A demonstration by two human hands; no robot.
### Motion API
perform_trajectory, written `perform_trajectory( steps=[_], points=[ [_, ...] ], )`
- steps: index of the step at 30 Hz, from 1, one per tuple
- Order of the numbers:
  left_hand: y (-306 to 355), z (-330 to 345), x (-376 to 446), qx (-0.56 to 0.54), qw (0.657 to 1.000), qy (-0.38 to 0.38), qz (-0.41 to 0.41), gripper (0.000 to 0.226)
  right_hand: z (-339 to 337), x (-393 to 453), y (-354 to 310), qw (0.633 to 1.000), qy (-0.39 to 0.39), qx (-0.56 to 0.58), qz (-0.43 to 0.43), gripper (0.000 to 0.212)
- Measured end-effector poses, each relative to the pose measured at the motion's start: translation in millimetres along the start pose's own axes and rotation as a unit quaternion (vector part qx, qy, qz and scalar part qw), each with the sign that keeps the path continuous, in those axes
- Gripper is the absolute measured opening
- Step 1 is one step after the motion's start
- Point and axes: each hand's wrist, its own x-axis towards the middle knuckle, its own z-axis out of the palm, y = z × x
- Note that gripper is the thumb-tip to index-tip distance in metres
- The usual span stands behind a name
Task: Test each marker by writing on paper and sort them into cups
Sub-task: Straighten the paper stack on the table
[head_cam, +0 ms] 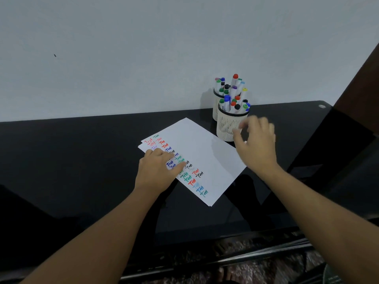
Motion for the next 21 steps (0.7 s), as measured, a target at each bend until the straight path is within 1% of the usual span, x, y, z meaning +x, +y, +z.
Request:
perform_trajectory(
  steps=[2, 4, 6, 10, 14, 17, 19, 21],
  points=[
    [0.1, -0.8, 0.0, 0.003, 1.000, -0.007, -0.001, 0.066, 2.3, -18.6, 13.5, 0.997, -0.077, -0.018, 0.023, 0.021],
    [0.7, -1.3, -0.2, 0.007, 1.000, -0.008, 0.000, 0.071, 3.0, -34.0, 25.2, 0.984, -0.161, -0.057, 0.056, 0.030],
    [1.6, -1.7, -0.6, 0.012, 1.000, -0.008, 0.000, 0.072, 2.8, -44.0, 33.1, 0.971, -0.205, -0.094, 0.075, 0.041],
    [3.0, -2.7, -0.2, 0.008, 1.000, -0.013, -0.003, 0.073, 2.2, -47.7, 36.8, 0.970, -0.214, -0.101, 0.063, 0.044],
    [3.4, -3.4, -0.1, 0.008, 1.000, -0.015, -0.006, 0.073, 1.9, -45.5, 34.3, 0.975, -0.207, -0.057, 0.053, 0.052],
    [3.9, -3.5, -0.6, 0.010, 1.000, -0.007, -0.005, 0.072, 1.3, -42.4, 33.3, 0.977, -0.198, -0.042, 0.065, 0.055],
    [3.7, -3.0, -0.6, 0.015, 1.000, -0.008, -0.005, 0.072, 0.0, -41.4, 33.6, 0.976, -0.198, -0.049, 0.076, 0.056],
    [3.3, -2.5, -0.7, 0.015, 1.000, -0.008, -0.005, 0.073, -1.8, -41.4, 34.3, 0.974, -0.197, -0.080, 0.081, 0.058]
  ],
)
